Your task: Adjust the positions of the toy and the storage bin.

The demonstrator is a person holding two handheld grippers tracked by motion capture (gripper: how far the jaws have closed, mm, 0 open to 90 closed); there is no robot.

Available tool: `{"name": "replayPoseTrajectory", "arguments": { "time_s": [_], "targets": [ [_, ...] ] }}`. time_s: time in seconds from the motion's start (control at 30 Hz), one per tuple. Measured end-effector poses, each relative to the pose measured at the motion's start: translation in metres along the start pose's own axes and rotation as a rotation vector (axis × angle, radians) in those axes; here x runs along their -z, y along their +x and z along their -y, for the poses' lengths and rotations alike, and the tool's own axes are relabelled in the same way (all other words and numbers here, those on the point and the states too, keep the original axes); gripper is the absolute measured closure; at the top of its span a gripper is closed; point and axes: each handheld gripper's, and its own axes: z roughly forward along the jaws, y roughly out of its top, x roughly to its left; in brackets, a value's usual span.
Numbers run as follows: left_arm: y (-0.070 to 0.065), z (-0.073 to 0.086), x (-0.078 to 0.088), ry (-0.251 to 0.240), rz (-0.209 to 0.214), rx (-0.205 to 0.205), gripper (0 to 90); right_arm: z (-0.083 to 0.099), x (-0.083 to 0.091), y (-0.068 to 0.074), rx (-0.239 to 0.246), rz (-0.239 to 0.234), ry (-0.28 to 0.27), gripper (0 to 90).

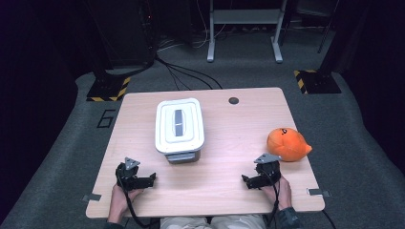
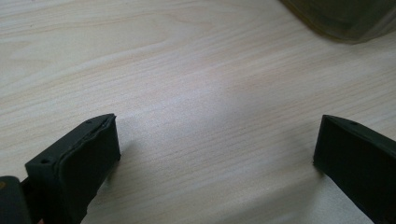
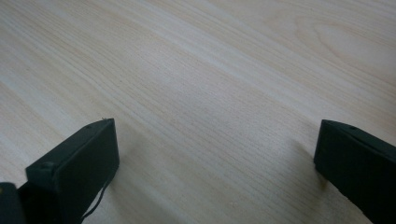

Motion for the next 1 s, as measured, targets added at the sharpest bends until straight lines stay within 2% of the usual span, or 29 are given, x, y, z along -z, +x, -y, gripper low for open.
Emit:
{"name": "replayPoseTrajectory", "arguments": {
  "time_s": [0.1, 0.13, 0.2, 0.33, 0.4, 0.43, 0.47, 0.5, 0.53, 0.57, 0.6, 0.63, 0.67, 0.7, 0.73, 0.77, 0.87, 0.9, 1.0],
  "targets": [
    [0.002, -0.002, 0.0, 0.014, 0.008, 0.016, 0.0, -0.001, -0.001, -0.001, 0.004, -0.007, -0.002, 0.0],
    [0.006, -0.005, 0.003, 0.012, 0.023, 0.045, 0.0, 0.0, -0.001, -0.001, 0.002, -0.007, -0.006, 0.0],
    [0.009, -0.009, 0.009, -0.015, 0.024, 0.073, 0.5, 0.001, 0.0, -0.001, 0.006, -0.007, -0.009, 0.0],
    [0.015, -0.018, 0.018, -0.041, 0.036, 0.095, 2.6, 0.001, 0.0, -0.001, 0.009, -0.005, -0.012, 0.0],
    [0.02, -0.027, 0.026, -0.045, 0.033, 0.094, 2.6, 0.001, 0.0, -0.001, 0.012, -0.006, -0.014, 0.0],
    [0.02, -0.027, 0.026, -0.045, 0.033, 0.094, 2.6, 0.001, 0.0, -0.001, 0.012, -0.006, -0.014, 0.0],
    [0.021, -0.035, 0.03, -0.049, 0.012, 0.081, 2.4, 0.001, 0.0, -0.001, 0.012, -0.006, -0.013, 0.0],
    [0.021, -0.035, 0.03, -0.049, 0.012, 0.081, 2.3, 0.001, 0.0, -0.001, 0.012, -0.006, -0.013, 0.0],
    [0.023, -0.044, 0.034, -0.057, 0.011, 0.083, 2.3, 0.001, 0.0, -0.001, 0.008, -0.006, -0.013, 0.0],
    [0.023, -0.044, 0.034, -0.057, 0.011, 0.083, 2.1, 0.001, 0.0, -0.001, 0.008, -0.006, -0.013, 0.0],
    [0.023, -0.054, 0.037, -0.067, 0.011, 0.083, 2.1, 0.001, 0.0, -0.001, 0.008, -0.007, -0.012, 0.0],
    [0.023, -0.054, 0.037, -0.067, 0.011, 0.083, 2.0, 0.001, 0.0, -0.001, 0.008, -0.007, -0.012, 0.0],
    [0.023, -0.063, 0.041, -0.077, 0.012, 0.078, 1.9, 0.001, 0.0, -0.001, 0.008, -0.006, -0.012, 0.0],
    [0.023, -0.063, 0.041, -0.077, 0.012, 0.078, 1.7, 0.001, 0.0, -0.001, 0.008, -0.006, -0.012, 0.0],
    [0.022, -0.073, 0.045, -0.087, 0.013, 0.078, 1.5, 0.001, 0.0, -0.001, 0.008, -0.007, -0.012, 0.0],
    [0.022, -0.073, 0.045, -0.087, 0.013, 0.078, 1.2, 0.001, 0.0, -0.001, 0.008, -0.007, -0.012, 0.0],
    [0.021, -0.09, 0.049, -0.107, 0.017, 0.074, 0.0, 0.001, 0.0, -0.001, 0.008, -0.007, -0.012, 0.0],
    [0.021, -0.09, 0.049, -0.107, 0.017, 0.074, 0.0, 0.001, 0.0, -0.001, 0.008, -0.007, -0.012, 0.0],
    [0.015, -0.107, 0.05, -0.108, 0.023, 0.046, 0.0, 0.001, 0.0, -0.002, 0.008, -0.008, -0.012, 0.0]
  ]
}}
